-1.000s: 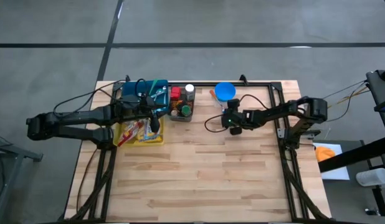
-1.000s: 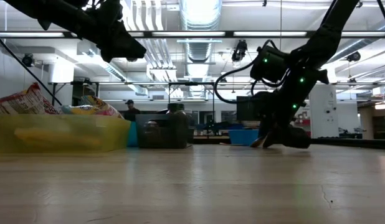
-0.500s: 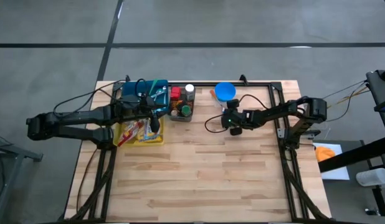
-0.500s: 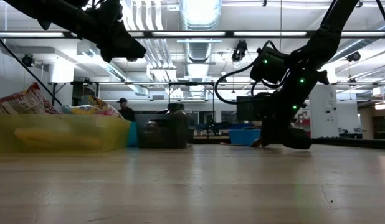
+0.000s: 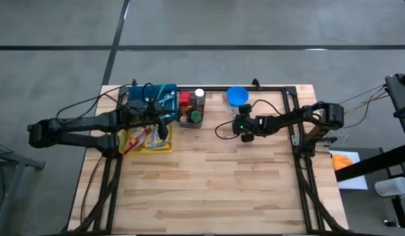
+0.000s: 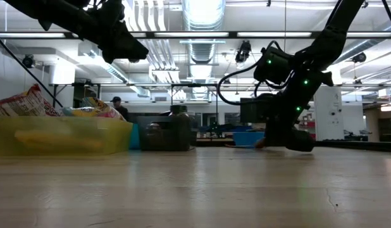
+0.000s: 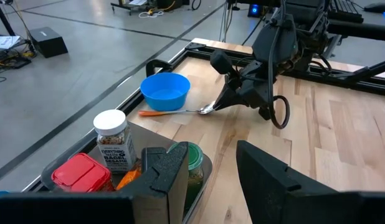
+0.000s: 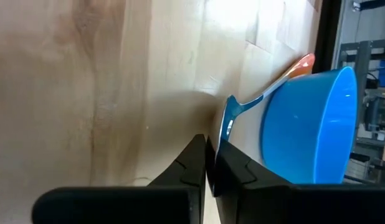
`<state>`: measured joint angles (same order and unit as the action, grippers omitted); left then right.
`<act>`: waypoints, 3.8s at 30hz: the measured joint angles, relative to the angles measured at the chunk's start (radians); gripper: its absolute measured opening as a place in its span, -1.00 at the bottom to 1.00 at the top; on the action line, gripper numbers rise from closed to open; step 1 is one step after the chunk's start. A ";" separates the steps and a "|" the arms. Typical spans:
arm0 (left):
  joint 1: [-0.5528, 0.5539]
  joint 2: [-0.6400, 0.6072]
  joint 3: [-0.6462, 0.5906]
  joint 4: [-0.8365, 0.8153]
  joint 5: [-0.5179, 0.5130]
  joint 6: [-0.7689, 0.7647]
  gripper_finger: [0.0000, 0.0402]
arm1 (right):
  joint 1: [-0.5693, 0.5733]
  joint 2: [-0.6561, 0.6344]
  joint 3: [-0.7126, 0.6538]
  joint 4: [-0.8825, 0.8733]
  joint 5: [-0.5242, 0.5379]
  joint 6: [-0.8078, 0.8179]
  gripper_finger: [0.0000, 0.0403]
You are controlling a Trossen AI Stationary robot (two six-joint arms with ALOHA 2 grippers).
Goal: Pick & Place Food Item
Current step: Put the orange spoon into the blue bin
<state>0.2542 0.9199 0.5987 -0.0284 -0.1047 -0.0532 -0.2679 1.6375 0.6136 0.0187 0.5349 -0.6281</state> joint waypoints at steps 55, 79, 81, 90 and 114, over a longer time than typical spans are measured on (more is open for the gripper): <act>0.000 0.000 0.000 -0.032 0.000 0.000 -0.32 | 0.086 0.201 0.265 0.852 -0.337 0.237 -0.94; 0.000 0.000 0.000 -0.053 0.000 0.000 -0.32 | 0.043 0.617 0.853 0.611 -0.467 0.263 -0.94; 0.000 0.000 0.000 -0.053 0.000 0.000 -0.32 | 0.033 0.638 0.892 0.603 -0.477 0.263 -0.94; 0.000 0.000 0.000 -0.055 0.000 0.000 -0.32 | -0.014 0.686 0.966 0.500 -0.542 0.358 -0.94; 0.000 0.000 -0.005 -0.055 0.000 0.000 -0.32 | -0.027 0.679 1.043 0.267 -0.566 0.410 -0.94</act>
<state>0.2542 0.9199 0.5941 -0.0834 -0.1043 -0.0532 -0.2948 2.3161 1.6566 0.2856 -0.0308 -0.2183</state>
